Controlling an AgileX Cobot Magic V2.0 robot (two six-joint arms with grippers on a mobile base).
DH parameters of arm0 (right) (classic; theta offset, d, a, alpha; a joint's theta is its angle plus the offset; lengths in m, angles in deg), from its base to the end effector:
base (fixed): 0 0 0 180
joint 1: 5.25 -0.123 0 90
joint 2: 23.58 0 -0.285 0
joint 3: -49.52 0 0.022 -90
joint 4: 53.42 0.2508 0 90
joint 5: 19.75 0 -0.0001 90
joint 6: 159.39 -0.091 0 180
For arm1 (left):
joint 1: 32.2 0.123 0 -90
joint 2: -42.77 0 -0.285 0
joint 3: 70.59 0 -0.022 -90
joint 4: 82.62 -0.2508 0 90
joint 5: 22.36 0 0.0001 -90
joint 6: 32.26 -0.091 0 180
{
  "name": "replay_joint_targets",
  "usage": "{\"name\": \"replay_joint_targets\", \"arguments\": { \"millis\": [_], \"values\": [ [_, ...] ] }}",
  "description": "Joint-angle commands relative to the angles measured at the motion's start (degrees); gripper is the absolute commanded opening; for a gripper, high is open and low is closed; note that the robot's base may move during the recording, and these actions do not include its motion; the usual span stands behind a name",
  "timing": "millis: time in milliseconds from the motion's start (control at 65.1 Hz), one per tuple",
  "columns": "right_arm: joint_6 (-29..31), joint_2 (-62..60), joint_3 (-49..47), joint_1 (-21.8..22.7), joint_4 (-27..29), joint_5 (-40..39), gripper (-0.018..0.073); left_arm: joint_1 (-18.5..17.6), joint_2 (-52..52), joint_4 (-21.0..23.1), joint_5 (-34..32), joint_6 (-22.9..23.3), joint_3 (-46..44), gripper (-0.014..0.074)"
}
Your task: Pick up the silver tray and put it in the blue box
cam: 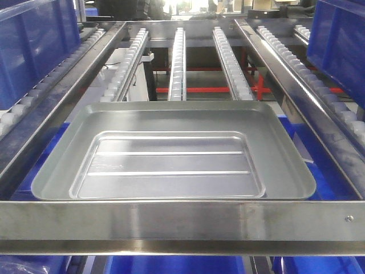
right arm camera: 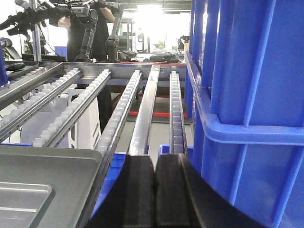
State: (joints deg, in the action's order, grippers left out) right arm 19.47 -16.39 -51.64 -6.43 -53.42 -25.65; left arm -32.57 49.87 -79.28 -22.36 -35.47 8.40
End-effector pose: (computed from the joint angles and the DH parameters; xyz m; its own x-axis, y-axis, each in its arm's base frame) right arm 0.0556 0.0011 0.2135 0.1709 0.0234 -0.9850 -0.0240 0.9995 0.0196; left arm 0.0567 -0.0004 0.2034 0.0682 -0.0027 -0.9977 0.0066 1.0000 -0.0023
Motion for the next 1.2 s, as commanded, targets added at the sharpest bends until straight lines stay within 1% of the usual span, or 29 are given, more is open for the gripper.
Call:
{"name": "replay_joint_targets", "arguments": {
  "millis": [0, 615, 661, 769, 815, 845, 891, 984, 1091, 1184],
  "values": [
    [0.2, -1.2, -1.0, -0.1, 0.0, -5.0, 0.0055, 0.1, -0.9, 0.1, -4.9, 0.6, 1.0, -0.0013],
    [0.2, -1.2, -1.0, -0.1, 0.0, -5.0, 0.0055, 0.1, -0.9, 0.1, -4.9, 0.6, 1.0, -0.0013],
    [0.2, -1.2, -1.0, -0.1, 0.0, -5.4, 0.0055, 0.1, -0.9, 0.1, -5.4, 0.6, 1.0, -0.0013],
    [0.2, -1.2, -1.0, -0.1, 0.0, -4.6, 0.0055, 0.1, -0.9, 0.1, -9.2, 0.6, -0.2, -0.0013],
    [0.2, -1.2, -1.4, -0.1, 0.0, -4.4, 0.0055, 0.1, -0.7, 0.0, -8.5, 0.6, -1.8, -0.0013],
    [0.2, -1.1, -2.2, -0.1, 0.0, -3.5, 0.0055, 0.1, -0.3, 0.0, -6.4, 0.6, -3.4, -0.0013],
    [0.1, -0.9, -4.3, -0.1, 0.0, 0.0, 0.0055, 0.1, 0.8, 0.0, -1.0, 0.6, -6.8, -0.0013],
    [0.1, 1.2, -10.7, -0.1, 0.3, 11.5, 0.0055, 0.1, 4.2, 0.0, 10.3, 0.6, -14.6, -0.0013],
    [0.1, 8.0, -18.0, -0.1, 0.5, 23.1, 0.0055, 0.1, 12.2, 0.6, 20.3, 0.6, -23.3, -0.0013],
    [0.1, 16.3, -23.3, -0.1, 0.6, 28.5, 0.0055, 0.1, 20.9, 0.6, 27.9, 0.6, -29.8, -0.0013]
  ]
}}
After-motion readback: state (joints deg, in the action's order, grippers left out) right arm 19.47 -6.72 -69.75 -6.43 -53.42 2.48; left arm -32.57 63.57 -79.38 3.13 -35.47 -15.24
